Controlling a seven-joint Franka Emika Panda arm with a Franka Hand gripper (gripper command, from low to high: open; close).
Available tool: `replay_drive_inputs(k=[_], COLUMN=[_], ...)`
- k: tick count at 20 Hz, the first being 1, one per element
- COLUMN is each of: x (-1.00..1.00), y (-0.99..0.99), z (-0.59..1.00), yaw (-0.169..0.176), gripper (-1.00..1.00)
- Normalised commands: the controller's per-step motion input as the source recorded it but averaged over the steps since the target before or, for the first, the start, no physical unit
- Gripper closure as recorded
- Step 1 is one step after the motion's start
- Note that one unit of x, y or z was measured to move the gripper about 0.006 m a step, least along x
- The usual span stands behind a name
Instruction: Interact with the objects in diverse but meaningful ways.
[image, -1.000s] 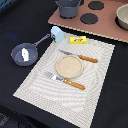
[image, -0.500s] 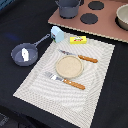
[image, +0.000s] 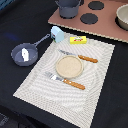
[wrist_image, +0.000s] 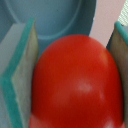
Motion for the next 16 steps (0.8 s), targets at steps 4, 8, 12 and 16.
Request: replay_drive_inputs(k=[4,8,12,16], x=[0.08,0.08,0.08,0.02], y=[0.32,0.32,0.28,0.18], z=[0.0,0.0,0.0,-0.01], yaw=[-0.006,-0.004,-0.001,0.0], gripper=[1.0,1.0,1.0,1.0])
